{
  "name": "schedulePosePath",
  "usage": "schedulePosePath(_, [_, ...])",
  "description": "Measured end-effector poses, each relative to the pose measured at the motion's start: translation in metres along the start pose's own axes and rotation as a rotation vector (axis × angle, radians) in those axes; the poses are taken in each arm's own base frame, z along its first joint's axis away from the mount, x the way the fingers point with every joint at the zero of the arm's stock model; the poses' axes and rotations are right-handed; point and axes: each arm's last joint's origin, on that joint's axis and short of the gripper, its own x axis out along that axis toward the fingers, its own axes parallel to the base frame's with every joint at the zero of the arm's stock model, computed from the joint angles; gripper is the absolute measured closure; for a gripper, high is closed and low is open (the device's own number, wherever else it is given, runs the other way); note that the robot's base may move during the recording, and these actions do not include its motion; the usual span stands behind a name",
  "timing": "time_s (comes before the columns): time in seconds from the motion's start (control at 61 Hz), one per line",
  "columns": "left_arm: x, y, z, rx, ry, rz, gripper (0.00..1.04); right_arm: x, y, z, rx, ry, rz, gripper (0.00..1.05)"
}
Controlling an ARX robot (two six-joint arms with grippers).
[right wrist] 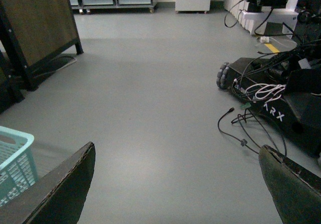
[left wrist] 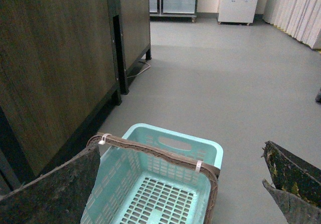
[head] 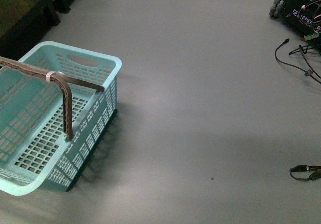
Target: Pick lemon and mango into basket
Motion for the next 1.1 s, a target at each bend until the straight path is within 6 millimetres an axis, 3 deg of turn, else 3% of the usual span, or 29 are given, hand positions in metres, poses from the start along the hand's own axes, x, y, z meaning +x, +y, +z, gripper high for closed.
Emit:
schedulePosePath(0.885, [0.000,0.000,0.000,-0.005,0.004,0.000,0.07,0.000,0.000,0.000,0.000,0.000,0.000,0.09])
schedulePosePath(0.967, [0.003,0.002,-0.004,-0.212,0.224,0.004,0.07,0.000,0.000,0.000,0.000,0.000,0.000,0.09])
schedulePosePath(1.098, [0.018,0.008,-0.009,-0.502,0.299,0.039,0.07,0.000,0.000,0.000,0.000,0.000,0.000,0.09])
